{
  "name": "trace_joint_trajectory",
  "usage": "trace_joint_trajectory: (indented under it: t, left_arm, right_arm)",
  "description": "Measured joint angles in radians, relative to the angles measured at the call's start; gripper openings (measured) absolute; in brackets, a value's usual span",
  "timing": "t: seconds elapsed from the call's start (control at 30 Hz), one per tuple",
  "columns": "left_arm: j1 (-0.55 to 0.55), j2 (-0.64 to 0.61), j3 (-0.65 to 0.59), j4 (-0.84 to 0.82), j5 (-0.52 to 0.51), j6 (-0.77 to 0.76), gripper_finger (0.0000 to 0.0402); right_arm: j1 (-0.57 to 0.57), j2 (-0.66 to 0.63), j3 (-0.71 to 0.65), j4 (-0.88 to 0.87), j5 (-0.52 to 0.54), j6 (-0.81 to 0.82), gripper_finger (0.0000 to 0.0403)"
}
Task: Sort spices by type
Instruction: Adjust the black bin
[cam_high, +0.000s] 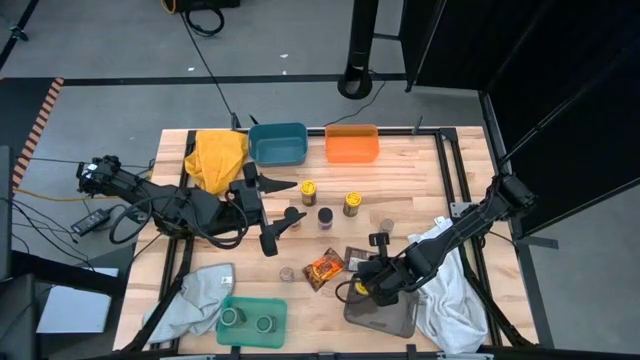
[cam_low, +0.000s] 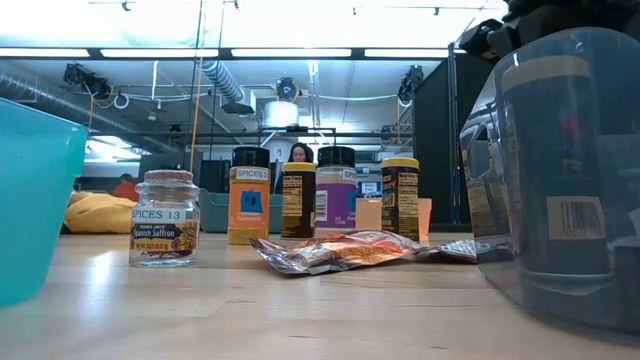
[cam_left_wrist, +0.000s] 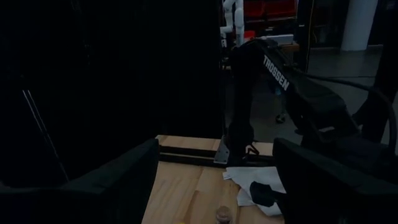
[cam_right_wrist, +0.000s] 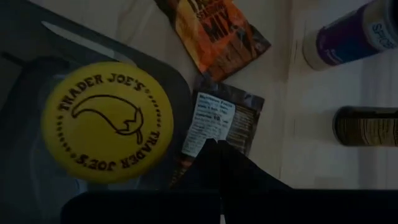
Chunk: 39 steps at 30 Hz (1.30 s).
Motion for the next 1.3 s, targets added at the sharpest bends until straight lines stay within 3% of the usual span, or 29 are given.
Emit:
trace_joint_trajectory:
  t: [0.57,1.1,1.3]
  left_arm:
    - [0.000,0.000,0.000,-0.005,0.001,0.002,0.0321]
    - [0.000,0.000,0.000,-0.005,0.001,0.002,0.0321]
    - [0.000,0.000,0.000,-0.005,0.001,0.002,0.0321]
  right_arm:
    - [0.021,0.000,-0.061,0.154,-0.103,0.019,0.0000]
    - [0.096,0.000,-0.060,0.218,-0.101,0.127,0.0000]
    - [0.103,0.000,-0.040,0.201,-0.043,0.137,0.0000]
